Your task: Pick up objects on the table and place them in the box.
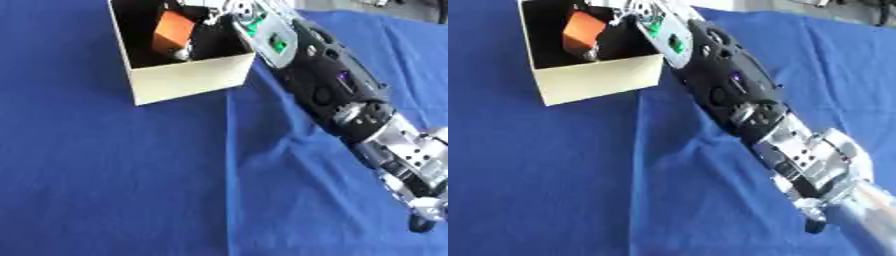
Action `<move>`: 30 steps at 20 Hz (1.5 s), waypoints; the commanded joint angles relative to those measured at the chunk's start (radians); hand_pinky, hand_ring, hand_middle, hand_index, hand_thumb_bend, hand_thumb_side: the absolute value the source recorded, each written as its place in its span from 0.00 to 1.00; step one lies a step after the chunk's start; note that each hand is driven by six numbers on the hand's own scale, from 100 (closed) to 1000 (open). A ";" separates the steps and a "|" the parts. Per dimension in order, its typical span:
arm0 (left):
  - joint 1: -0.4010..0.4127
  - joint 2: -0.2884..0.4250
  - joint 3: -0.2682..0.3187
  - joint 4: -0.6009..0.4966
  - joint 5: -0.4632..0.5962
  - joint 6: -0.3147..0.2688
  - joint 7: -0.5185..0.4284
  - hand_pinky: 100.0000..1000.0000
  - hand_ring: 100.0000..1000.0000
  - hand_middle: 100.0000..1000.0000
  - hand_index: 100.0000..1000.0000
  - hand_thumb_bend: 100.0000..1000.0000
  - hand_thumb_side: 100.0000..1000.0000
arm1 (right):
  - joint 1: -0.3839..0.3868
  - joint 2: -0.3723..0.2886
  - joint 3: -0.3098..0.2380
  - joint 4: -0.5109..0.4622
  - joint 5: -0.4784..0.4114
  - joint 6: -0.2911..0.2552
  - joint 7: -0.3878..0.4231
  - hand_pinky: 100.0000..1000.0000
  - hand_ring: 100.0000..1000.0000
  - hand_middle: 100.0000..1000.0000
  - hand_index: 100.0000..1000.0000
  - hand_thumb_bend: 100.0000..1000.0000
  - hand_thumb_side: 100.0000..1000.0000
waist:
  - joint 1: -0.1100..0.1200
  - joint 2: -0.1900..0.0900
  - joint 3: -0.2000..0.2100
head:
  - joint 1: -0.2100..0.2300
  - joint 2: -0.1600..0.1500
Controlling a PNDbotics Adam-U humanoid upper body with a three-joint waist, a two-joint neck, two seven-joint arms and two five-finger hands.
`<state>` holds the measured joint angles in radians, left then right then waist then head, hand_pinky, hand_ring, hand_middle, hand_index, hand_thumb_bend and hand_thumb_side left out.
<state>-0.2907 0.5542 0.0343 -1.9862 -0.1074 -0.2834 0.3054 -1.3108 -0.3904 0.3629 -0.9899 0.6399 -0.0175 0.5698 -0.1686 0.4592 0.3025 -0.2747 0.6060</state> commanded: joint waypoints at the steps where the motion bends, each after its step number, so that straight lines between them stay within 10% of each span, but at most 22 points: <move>1: -0.009 0.010 0.009 -0.014 0.004 0.000 -0.003 0.42 0.48 0.58 0.68 0.17 0.69 | -0.022 -0.010 -0.018 0.000 0.041 -0.009 -0.014 0.79 0.90 0.83 0.83 0.00 0.28 | 0.011 -0.020 0.002 | 0.000 -0.007; 22: -0.001 0.007 0.013 -0.014 0.003 0.001 -0.007 0.43 0.48 0.58 0.68 0.15 0.68 | -0.039 -0.008 -0.047 -0.040 0.179 -0.027 0.045 0.87 0.93 0.87 0.95 0.39 0.42 | 0.024 -0.036 -0.014 | 0.006 0.008; 30: 0.008 0.005 0.018 -0.014 0.001 0.007 -0.007 0.43 0.48 0.58 0.68 0.16 0.69 | -0.041 -0.018 -0.061 -0.098 0.131 -0.021 0.043 0.85 0.90 0.84 0.93 0.28 0.45 | 0.034 -0.046 -0.028 | 0.012 0.021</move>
<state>-0.2798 0.5460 0.0399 -1.9862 -0.1074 -0.2775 0.2974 -1.3252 -0.3838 0.3169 -1.0532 0.7889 -0.0426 0.6153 -0.1479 0.4428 0.2731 -0.2655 0.6213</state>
